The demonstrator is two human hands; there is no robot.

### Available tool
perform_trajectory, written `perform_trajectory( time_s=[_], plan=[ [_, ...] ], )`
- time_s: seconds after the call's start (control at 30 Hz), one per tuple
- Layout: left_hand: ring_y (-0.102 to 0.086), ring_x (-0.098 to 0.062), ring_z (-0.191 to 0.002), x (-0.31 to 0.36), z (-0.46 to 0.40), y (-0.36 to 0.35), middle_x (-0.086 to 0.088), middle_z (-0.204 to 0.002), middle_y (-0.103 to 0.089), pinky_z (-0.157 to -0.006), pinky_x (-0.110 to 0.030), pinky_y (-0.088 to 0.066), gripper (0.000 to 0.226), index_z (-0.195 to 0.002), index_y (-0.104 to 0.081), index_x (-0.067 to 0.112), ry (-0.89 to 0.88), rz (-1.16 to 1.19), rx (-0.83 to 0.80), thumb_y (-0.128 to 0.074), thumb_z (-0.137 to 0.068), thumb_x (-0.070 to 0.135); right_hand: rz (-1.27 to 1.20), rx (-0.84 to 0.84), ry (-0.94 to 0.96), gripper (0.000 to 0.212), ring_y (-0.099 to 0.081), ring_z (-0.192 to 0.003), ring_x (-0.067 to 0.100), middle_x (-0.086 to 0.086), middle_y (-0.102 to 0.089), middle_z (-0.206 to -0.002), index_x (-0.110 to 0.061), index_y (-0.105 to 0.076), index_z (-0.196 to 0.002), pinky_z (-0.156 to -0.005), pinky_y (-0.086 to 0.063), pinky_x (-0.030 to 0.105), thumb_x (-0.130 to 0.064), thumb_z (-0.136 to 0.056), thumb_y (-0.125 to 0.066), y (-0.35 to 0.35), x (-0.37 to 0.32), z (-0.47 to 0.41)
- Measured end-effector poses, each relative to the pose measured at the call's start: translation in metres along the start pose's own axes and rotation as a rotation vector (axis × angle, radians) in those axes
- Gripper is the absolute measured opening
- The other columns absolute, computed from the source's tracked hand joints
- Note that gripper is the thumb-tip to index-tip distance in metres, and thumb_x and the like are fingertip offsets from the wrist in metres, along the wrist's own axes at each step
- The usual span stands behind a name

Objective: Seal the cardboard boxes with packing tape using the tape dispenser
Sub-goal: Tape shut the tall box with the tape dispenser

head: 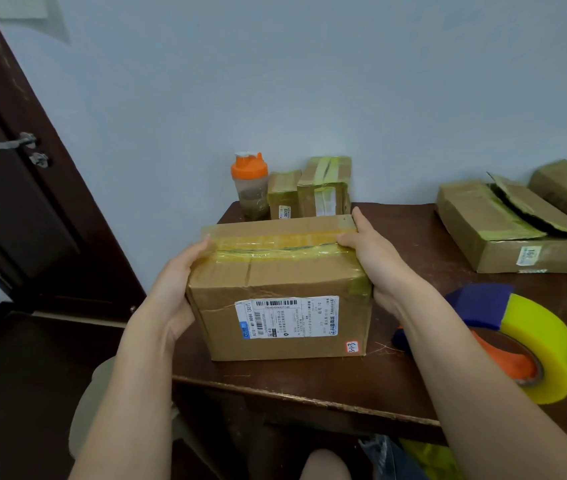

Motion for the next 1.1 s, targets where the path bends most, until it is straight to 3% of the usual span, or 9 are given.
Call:
perform_trajectory(
  time_s=[0.2, 0.33, 0.43, 0.5, 0.63, 0.8, 0.87, 0.97, 1.1],
  plan=[
    [-0.069, -0.02, -0.077, 0.015, 0.004, 0.003, -0.006, -0.086, -0.074, -0.072, -0.035, -0.052, 0.028, -0.101, -0.068, 0.012, 0.123, -0.241, 0.035, -0.061, -0.093, 0.039, -0.131, -0.005, -0.007, 0.062, -0.067, -0.093, 0.02, -0.003, -0.054, -0.131, -0.042, -0.026, -0.149, -0.072, -0.056, 0.032, -0.017, -0.097, -0.05, 0.0, 0.001, 0.007],
    [-0.063, -0.029, -0.087, 0.024, -0.002, -0.006, -0.007, -0.089, -0.066, -0.076, -0.037, -0.046, 0.046, -0.086, -0.065, 0.005, -0.133, -0.738, 0.414, -0.059, -0.092, 0.05, 0.219, 0.111, 0.058, 0.064, -0.041, -0.131, 0.025, 0.0, -0.03, -0.15, -0.038, -0.016, -0.151, -0.106, -0.04, 0.046, -0.028, -0.096, -0.047, -0.007, 0.004, 0.02],
    [-0.045, -0.04, -0.121, 0.01, 0.014, -0.029, -0.019, -0.129, -0.05, -0.095, -0.046, -0.04, 0.063, -0.128, -0.054, 0.005, -0.301, -1.029, 0.636, -0.046, -0.094, 0.058, 0.418, 0.178, 0.155, 0.057, -0.026, -0.137, 0.026, 0.004, -0.024, -0.146, -0.035, -0.018, -0.15, -0.111, -0.027, 0.04, -0.034, -0.099, -0.042, -0.007, 0.007, 0.037],
    [-0.031, -0.041, -0.128, -0.004, 0.028, -0.05, -0.02, -0.139, -0.03, -0.102, -0.051, -0.034, 0.078, -0.143, -0.035, 0.007, -0.341, -1.037, 0.58, -0.044, -0.091, 0.065, 0.529, 0.271, 0.225, 0.049, -0.023, -0.133, 0.027, 0.008, -0.025, -0.139, -0.03, -0.026, -0.146, -0.096, -0.028, 0.034, -0.037, -0.099, -0.04, -0.001, 0.007, 0.046],
    [-0.024, -0.037, -0.142, -0.026, 0.039, -0.08, -0.014, -0.158, -0.003, -0.112, -0.047, -0.026, 0.081, -0.156, 0.002, 0.032, -0.183, -0.676, 0.125, -0.04, -0.094, 0.062, 0.699, 0.44, 0.276, 0.038, -0.036, -0.117, 0.032, 0.012, -0.036, -0.125, -0.019, -0.04, -0.128, -0.084, -0.03, 0.037, -0.043, -0.099, -0.038, 0.011, 0.005, 0.05],
    [-0.005, -0.029, -0.15, -0.019, 0.021, -0.08, -0.005, -0.162, 0.001, -0.121, -0.049, -0.01, 0.052, -0.15, -0.037, 0.021, -0.429, -0.913, 0.202, -0.039, -0.102, 0.042, 0.981, 0.494, 0.337, 0.026, -0.05, -0.106, 0.029, 0.011, -0.048, -0.118, -0.009, -0.052, -0.115, -0.076, -0.041, 0.037, -0.029, -0.1, -0.044, 0.022, -0.007, 0.049],
    [0.002, -0.022, -0.151, -0.012, 0.014, -0.084, -0.001, -0.163, -0.005, -0.121, -0.051, 0.003, 0.043, -0.144, -0.047, 0.021, -0.55, -1.067, 0.119, -0.036, -0.104, 0.032, 1.004, 0.4, 0.465, 0.025, -0.048, -0.111, 0.026, 0.009, -0.046, -0.123, -0.008, -0.054, -0.12, -0.084, -0.044, 0.036, -0.017, -0.097, -0.049, 0.016, -0.016, 0.045],
    [0.0, -0.015, -0.151, -0.002, 0.002, -0.087, 0.006, -0.162, -0.018, -0.117, -0.051, 0.012, 0.046, -0.15, -0.036, 0.022, -0.527, -1.265, -0.025, -0.026, -0.106, 0.027, 1.063, -0.06, 0.531, 0.027, -0.052, -0.116, 0.025, 0.005, -0.058, -0.125, -0.015, -0.061, -0.116, -0.099, -0.041, 0.043, -0.025, -0.101, -0.041, -0.004, -0.024, 0.042],
    [-0.007, -0.008, -0.149, 0.011, -0.024, -0.083, 0.014, -0.162, -0.011, -0.117, -0.052, 0.011, 0.048, -0.154, -0.022, 0.03, -0.435, -1.526, -0.076, -0.018, -0.106, 0.034, 1.312, -0.297, 0.466, 0.046, -0.016, -0.148, 0.015, -0.002, -0.023, -0.16, -0.017, -0.035, -0.149, -0.119, -0.009, 0.034, -0.028, -0.106, -0.023, -0.008, -0.023, 0.04]
  ],
)
Point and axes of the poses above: each hand's wrist, its own z-axis away from the middle knuckle, its own y-axis out of the back of the hand, x = y × z, the point moved 1 cm from there along -z, towards the middle knuckle
